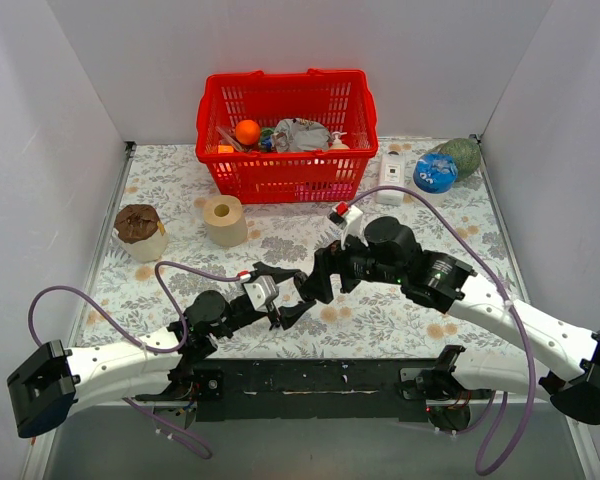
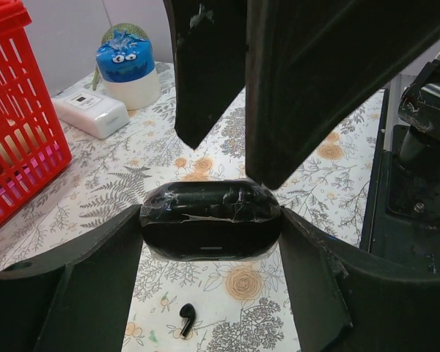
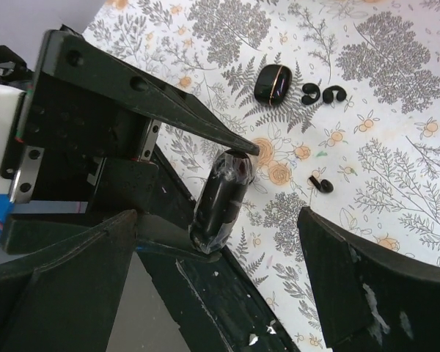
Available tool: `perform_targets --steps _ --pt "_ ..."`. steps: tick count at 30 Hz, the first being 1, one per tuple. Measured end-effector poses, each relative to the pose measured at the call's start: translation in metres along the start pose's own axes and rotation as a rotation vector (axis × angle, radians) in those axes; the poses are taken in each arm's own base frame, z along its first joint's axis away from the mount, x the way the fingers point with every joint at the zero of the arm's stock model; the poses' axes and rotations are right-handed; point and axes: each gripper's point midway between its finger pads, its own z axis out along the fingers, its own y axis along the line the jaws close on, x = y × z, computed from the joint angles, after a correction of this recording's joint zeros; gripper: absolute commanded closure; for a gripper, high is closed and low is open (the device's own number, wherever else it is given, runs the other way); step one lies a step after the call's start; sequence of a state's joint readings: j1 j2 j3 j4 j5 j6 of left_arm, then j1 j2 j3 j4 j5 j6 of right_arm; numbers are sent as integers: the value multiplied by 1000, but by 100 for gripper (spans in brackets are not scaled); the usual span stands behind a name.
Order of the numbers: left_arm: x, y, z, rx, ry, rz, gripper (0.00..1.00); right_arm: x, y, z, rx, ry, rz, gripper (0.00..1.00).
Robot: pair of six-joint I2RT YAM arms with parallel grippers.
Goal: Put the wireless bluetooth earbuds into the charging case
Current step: Open the charging case at the center of the board.
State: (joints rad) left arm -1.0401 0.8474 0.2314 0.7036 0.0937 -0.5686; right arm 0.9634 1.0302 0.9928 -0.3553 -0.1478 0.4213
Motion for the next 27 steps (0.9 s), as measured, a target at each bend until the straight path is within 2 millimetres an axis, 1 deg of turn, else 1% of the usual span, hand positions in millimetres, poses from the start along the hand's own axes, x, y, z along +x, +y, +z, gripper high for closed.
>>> perform_targets --steps 4,9,14,19,24,27 --pt "1 0 0 -2 3 13 100 8 -4 10 25 33 12 2" --pt "0 -1 -1 1 6 23 100 11 -15 16 83 37 32 3" --pt "-7 -1 -1 -4 -8 32 100 16 -23 16 132 52 54 5" --pt "-5 -1 -2 -6 1 38 100 17 -25 17 142 55 62 6" --pt "-6 1 -3 -16 4 43 100 15 -27 16 160 42 77 7" --pt "-6 2 -4 -23 7 44 100 11 -28 12 170 22 82 7"
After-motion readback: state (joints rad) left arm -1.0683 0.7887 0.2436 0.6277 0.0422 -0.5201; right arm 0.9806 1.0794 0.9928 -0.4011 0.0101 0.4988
